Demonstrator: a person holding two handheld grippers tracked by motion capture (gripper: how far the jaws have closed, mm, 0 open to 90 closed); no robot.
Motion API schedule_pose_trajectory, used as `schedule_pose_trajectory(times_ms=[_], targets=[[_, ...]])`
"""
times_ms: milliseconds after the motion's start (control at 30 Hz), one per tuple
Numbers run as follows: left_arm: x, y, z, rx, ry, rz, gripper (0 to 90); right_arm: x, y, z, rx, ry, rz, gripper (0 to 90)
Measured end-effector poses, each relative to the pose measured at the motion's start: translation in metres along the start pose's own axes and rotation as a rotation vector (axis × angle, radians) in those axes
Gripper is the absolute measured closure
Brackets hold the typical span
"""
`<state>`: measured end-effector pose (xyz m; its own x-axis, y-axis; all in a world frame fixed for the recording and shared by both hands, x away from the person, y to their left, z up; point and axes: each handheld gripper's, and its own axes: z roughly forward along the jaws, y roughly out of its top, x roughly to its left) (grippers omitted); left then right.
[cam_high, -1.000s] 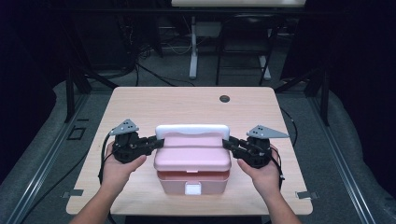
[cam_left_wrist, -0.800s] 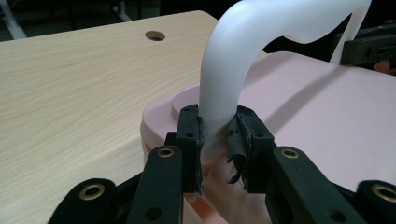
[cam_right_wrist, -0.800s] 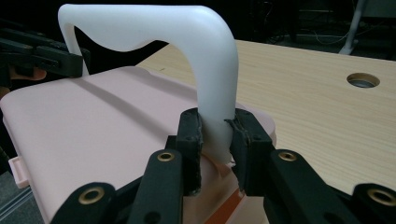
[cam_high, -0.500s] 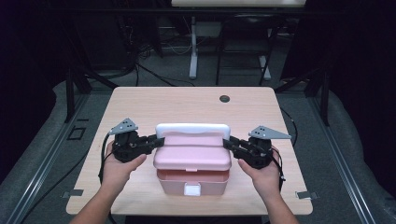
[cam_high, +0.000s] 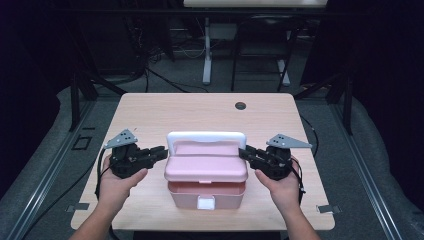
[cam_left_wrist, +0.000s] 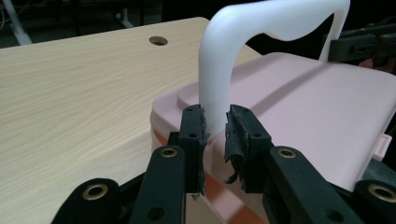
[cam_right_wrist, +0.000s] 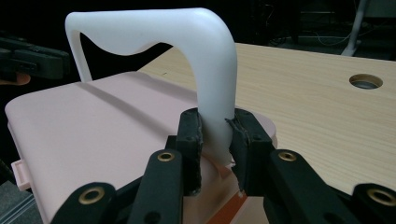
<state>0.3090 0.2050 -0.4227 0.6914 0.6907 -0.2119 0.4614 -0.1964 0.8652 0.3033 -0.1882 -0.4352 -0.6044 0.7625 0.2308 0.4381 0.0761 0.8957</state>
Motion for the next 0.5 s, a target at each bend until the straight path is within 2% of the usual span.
schedule_pose_trajectory(times_ms=[133, 367, 500], targets=[[0.003, -0.006, -0.008, 0.007, 0.002, -0.018, 78.9, 0.0, 0.001, 0.0, 0.0, 0.0, -0.003, 73.7], [0.005, -0.018, -0.021, 0.019, 0.014, -0.021, 87.0, -0.001, 0.002, 0.0, -0.002, 0.002, 0.004, 73.7], [0.004, -0.028, -0.022, 0.036, 0.015, -0.026, 88.9, -0.001, 0.003, 0.0, -0.004, 0.002, 0.003, 73.7]])
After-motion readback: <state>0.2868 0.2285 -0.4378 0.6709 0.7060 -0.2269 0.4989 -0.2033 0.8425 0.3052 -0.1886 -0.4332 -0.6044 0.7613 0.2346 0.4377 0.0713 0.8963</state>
